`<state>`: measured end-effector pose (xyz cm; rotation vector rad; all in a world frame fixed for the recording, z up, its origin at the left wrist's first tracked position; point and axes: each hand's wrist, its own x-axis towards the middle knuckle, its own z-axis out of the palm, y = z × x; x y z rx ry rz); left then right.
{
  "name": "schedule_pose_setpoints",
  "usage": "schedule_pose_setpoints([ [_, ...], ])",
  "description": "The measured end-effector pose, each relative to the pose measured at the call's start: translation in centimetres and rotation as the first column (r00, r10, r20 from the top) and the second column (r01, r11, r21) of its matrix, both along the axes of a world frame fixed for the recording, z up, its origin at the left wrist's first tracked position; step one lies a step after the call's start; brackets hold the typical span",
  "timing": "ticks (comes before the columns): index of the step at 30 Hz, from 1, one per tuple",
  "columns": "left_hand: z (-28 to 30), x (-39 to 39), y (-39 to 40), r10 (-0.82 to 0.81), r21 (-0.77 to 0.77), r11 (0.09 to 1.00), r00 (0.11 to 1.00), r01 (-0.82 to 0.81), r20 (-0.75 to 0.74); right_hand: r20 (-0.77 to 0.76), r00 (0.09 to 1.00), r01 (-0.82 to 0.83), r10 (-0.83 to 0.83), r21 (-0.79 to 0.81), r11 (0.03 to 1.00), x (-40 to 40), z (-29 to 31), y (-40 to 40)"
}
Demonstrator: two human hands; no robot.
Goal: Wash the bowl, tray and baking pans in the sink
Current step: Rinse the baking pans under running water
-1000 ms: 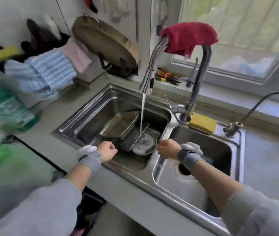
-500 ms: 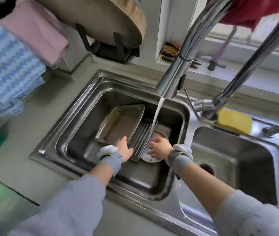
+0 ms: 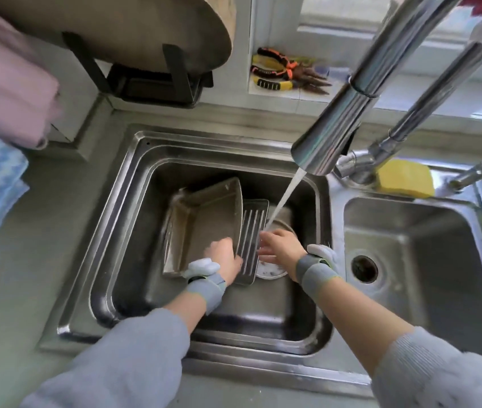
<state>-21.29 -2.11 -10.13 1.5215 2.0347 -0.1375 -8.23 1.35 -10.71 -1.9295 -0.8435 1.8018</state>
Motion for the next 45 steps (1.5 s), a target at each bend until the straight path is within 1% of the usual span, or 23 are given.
schedule_pose_setpoints([
  [3,1.2,0.6,-0.6,-0.021,0.031,0.999,0.996,0.018,0.089,-0.065,0.996,0.055,-0.053,0.029,0.998,-0.7,0.8,1.0],
  [7,2.3,1.4,-2.1,-0.053,0.055,0.998,0.982,0.043,0.182,-0.02,1.0,0.004,-0.004,0.033,0.999,-1.1,1.3,1.9],
  [10,2.8,1.6,-3.7,-0.141,0.076,0.989,0.968,0.128,0.209,0.045,0.996,-0.084,0.084,0.01,0.996,-1.0,0.9,1.5],
  [12,3.1,1.5,-4.2,-0.215,0.094,0.976,0.951,0.199,0.223,0.092,0.992,-0.087,0.086,0.003,0.996,-1.2,0.7,0.9],
  [15,2.8,0.7,-4.3,-0.281,0.066,0.959,0.905,0.275,0.32,0.262,0.963,-0.066,0.054,0.034,0.997,-0.8,0.4,0.4],
  [17,2.5,0.1,-3.9,-0.242,0.01,0.964,0.867,0.265,0.435,0.319,0.947,-0.048,0.034,0.035,0.998,-0.2,0.4,0.2],
  [19,2.2,-0.1,-3.3,-0.163,0.009,0.983,0.86,0.182,0.484,0.316,0.949,-0.015,0.008,0.021,1.0,0.6,0.5,0.0],
  [21,2.2,0.1,-2.5,-0.145,0.029,0.989,0.881,0.148,0.451,0.279,0.96,0.015,-0.01,-0.016,1.0,1.0,1.2,-0.7],
  [23,2.3,0.7,-1.6,-0.171,-0.001,0.982,0.89,0.189,0.422,0.219,0.975,0.035,-0.022,-0.053,0.998,1.4,1.1,-1.5],
  [26,2.7,2.7,-0.2,-0.187,-0.092,0.963,0.869,0.255,0.459,0.142,0.989,0.046,-0.032,-0.095,0.994,2.0,0.5,-2.6],
  [29,3.0,4.3,0.9,-0.184,-0.166,0.939,0.849,0.3,0.495,0.084,0.996,0.017,-0.007,-0.116,0.993,2.3,1.4,-3.5],
  [31,2.8,4.5,1.4,-0.245,-0.182,0.917,0.861,0.355,0.445,0.06,0.998,-0.01,0.018,-0.133,0.991,2.7,2.3,-3.7],
  [33,2.3,3.7,1.6,-0.279,-0.165,0.918,0.882,0.361,0.381,0.07,0.997,-0.018,0.027,-0.127,0.992,3.3,2.6,-3.8],
  [36,1.8,1.2,2.0,-0.356,-0.059,0.922,0.897,0.383,0.263,0.09,0.995,-0.03,0.036,-0.068,0.997,4.1,2.4,-3.6],
  [37,1.9,0.2,2.2,-0.342,-0.022,0.935,0.913,0.355,0.221,0.107,0.994,-0.028,0.03,-0.021,0.999,4.3,2.7,-3.5],
  [38,1.9,-0.9,2.4,-0.291,0.003,0.955,0.938,0.296,0.188,0.12,0.993,-0.029,0.024,0.038,0.999,4.4,2.9,-3.3],
  [40,2.0,-2.8,2.5,-0.108,0.014,0.994,0.982,0.107,0.154,0.146,0.989,-0.023,0.001,0.147,0.989,4.9,3.4,-2.9],
  [41,2.0,-3.7,2.3,-0.01,0.003,1.0,0.989,0.01,0.149,0.155,0.988,-0.023,-0.006,0.183,0.983,5.2,3.6,-2.7],
  [43,1.9,-5.1,1.8,0.137,-0.038,0.99,0.976,-0.133,0.166,0.143,0.989,-0.01,-0.026,0.244,0.97,5.6,4.1,-2.2],
  [45,1.9,-5.5,1.2,0.233,-0.082,0.972,0.954,-0.221,0.189,0.109,0.992,0.025,-0.06,0.302,0.953,5.9,4.4,-1.8],
])
